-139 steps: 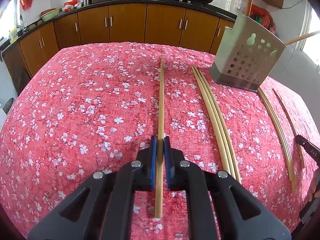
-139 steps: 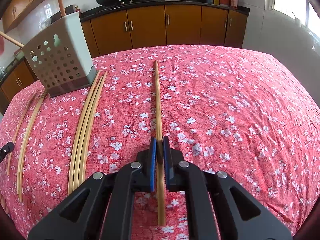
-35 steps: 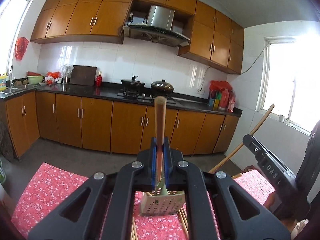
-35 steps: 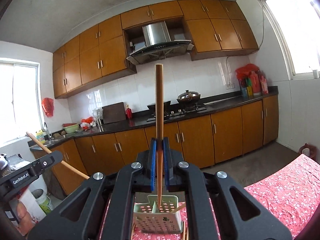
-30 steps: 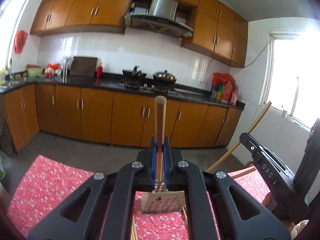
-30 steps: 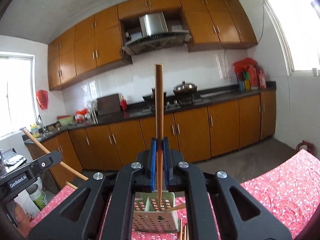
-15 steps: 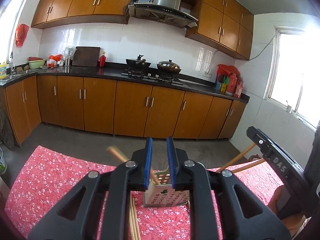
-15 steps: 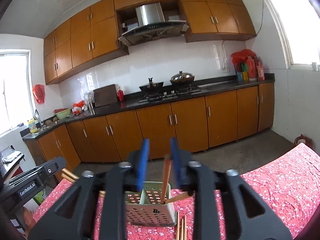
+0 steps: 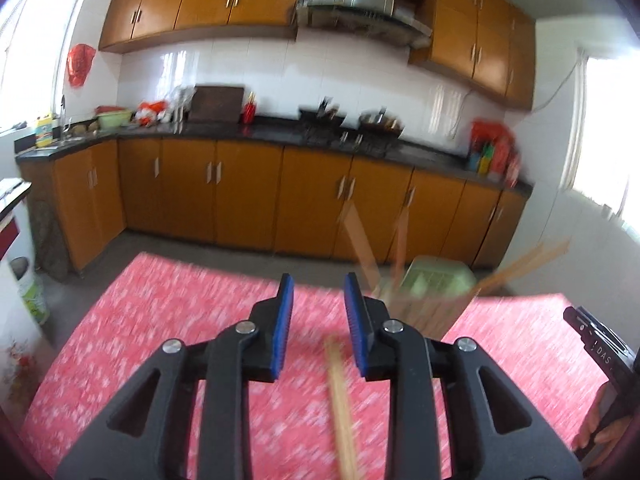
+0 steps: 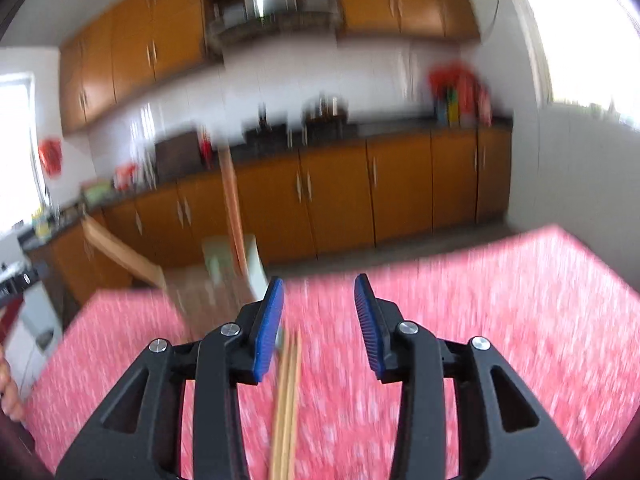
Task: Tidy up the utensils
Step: 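Open the left tool over the holder while the right tool opens to release its chopstick, then lower and grasp a chopstick with the right tool while the left tool grasps another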
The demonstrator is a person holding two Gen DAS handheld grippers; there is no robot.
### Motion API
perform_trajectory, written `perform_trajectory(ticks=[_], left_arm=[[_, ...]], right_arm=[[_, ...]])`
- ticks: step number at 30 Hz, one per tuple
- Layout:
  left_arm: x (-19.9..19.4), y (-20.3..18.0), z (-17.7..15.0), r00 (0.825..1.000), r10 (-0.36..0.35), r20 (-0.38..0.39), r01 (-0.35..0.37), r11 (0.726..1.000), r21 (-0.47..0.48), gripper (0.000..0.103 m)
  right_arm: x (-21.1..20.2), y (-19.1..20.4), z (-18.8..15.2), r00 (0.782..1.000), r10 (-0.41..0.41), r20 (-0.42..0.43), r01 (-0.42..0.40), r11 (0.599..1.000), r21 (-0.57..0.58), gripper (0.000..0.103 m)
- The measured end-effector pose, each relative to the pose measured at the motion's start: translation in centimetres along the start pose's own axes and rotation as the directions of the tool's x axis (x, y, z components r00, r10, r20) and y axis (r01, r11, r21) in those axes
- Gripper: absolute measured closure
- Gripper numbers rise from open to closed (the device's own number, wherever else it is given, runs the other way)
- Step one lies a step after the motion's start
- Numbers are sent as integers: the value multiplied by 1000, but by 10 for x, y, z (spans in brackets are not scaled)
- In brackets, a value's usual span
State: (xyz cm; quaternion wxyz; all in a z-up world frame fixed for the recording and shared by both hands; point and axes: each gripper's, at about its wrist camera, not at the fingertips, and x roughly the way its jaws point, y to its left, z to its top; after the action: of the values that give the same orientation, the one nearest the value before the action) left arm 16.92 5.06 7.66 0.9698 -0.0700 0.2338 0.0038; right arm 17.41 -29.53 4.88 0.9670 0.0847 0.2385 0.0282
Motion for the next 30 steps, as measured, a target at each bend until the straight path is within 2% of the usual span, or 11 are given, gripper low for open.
perform_trajectory(ticks=[1,2,4,7,9,15,18,20,22,26,30], left_arm=[[6,4,-11,999,8,-34,-8,1000,4,76],[14,9,-26,996,22,-83,-22,1000,7,76],[29,15,-51,986,24,-165,-24,1000,0,76],[44,18,-77,968,10,-252,-15,1000,-15,76],[51,18,-95,956,5,-295,-12,1000,-21,76],[56,14,-116,940,-16,-341,8,1000,-23,76],[59,9,-118,936,-23,-353,17,1000,-20,76],[61,6,-118,932,-27,-362,22,1000,-17,76],[63,3,-119,928,-37,-372,32,999,-20,76],[67,-2,-123,919,-60,-391,56,998,-21,76],[70,-9,-126,908,-81,-411,85,996,-9,81]], right_arm=[[8,-2,-10,999,5,-49,-4,1000,10,72],[23,-5,-30,990,29,-136,-25,999,30,74],[42,-4,-55,968,66,-242,-55,997,53,82],[60,3,-81,937,94,-337,-79,995,59,85],[68,9,-91,924,102,-368,-90,995,49,85],[76,19,-107,906,92,-413,-92,996,21,85],[76,22,-106,909,73,-411,-85,996,-12,85],[79,23,-106,912,40,-407,-65,997,-47,94],[86,22,-106,918,-9,-396,-22,997,-72,95],[92,7,-99,921,-72,-383,63,997,-34,95],[89,-3,-100,922,-73,-381,70,997,-20,95]])
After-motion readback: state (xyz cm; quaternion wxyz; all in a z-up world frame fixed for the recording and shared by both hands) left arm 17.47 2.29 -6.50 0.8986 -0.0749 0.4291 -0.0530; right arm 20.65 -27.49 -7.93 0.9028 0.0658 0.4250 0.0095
